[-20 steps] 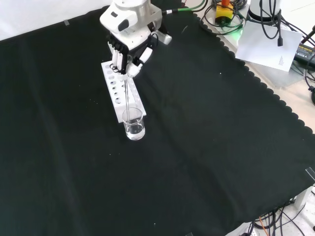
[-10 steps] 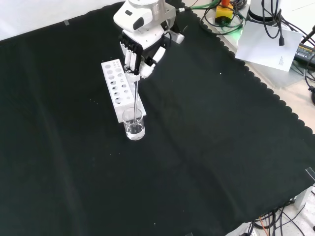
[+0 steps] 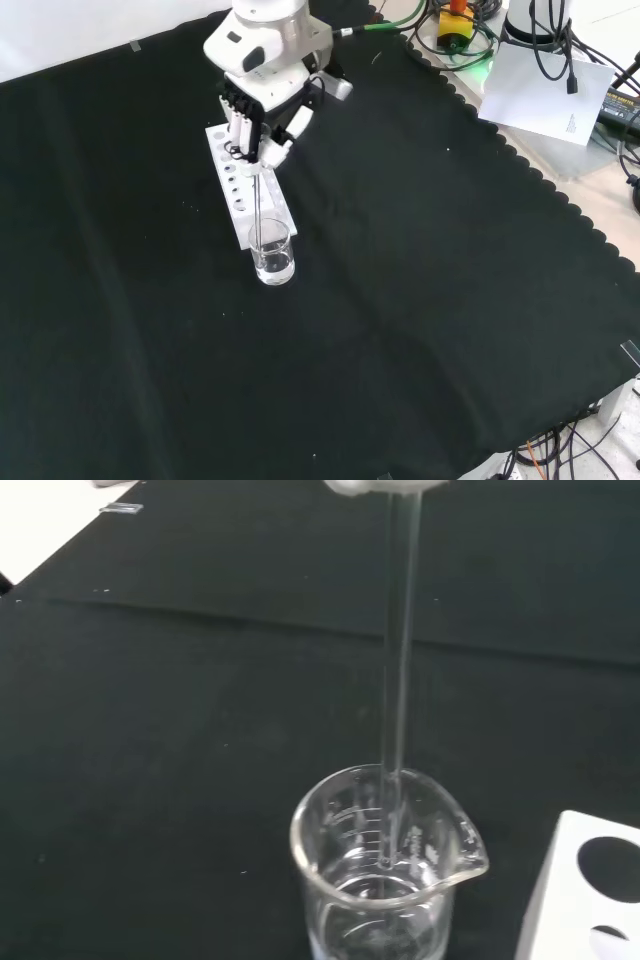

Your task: Stir in the beaker to the left of the white test tube rack with the glass rod.

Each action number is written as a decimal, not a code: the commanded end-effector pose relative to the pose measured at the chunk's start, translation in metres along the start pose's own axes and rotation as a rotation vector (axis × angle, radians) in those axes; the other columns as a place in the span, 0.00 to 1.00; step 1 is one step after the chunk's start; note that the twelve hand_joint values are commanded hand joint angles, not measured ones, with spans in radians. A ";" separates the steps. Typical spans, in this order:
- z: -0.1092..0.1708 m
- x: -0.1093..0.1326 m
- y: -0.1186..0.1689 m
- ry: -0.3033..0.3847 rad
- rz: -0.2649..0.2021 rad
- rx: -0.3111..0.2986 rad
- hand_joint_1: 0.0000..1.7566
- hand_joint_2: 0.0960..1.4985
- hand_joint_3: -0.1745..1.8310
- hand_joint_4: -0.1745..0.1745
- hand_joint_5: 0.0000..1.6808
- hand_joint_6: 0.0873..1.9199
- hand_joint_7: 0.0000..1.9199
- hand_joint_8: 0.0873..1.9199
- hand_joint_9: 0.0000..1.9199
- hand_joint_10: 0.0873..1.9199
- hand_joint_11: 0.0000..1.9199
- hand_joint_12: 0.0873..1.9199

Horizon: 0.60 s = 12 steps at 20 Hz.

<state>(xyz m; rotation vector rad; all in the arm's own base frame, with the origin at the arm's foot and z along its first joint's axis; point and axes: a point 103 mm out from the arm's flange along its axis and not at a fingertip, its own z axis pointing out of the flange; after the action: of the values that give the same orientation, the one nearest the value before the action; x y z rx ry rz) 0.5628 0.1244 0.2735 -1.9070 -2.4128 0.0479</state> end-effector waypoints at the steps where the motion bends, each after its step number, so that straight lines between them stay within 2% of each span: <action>1: 0.004 -0.038 -0.024 -0.007 0.061 0.017 0.75 0.70 0.00 0.00 0.82 0.00 0.65 0.43 0.82 0.44 0.85 0.30; 4: 0.005 -0.042 -0.034 -0.009 0.072 0.025 0.75 0.70 0.00 0.00 0.82 0.00 0.65 0.43 0.82 0.44 0.85 0.30; 8: 0.007 -0.035 -0.048 -0.014 0.060 0.030 0.75 0.70 0.00 0.00 0.82 0.00 0.65 0.43 0.82 0.44 0.85 0.30; 12: 0.005 -0.013 -0.059 -0.011 0.027 0.030 0.75 0.70 0.00 0.00 0.82 0.00 0.65 0.43 0.82 0.44 0.85 0.30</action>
<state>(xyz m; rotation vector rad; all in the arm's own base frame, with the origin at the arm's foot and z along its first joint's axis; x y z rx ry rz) 0.5256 0.0841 0.2679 -1.9622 -2.3512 0.1010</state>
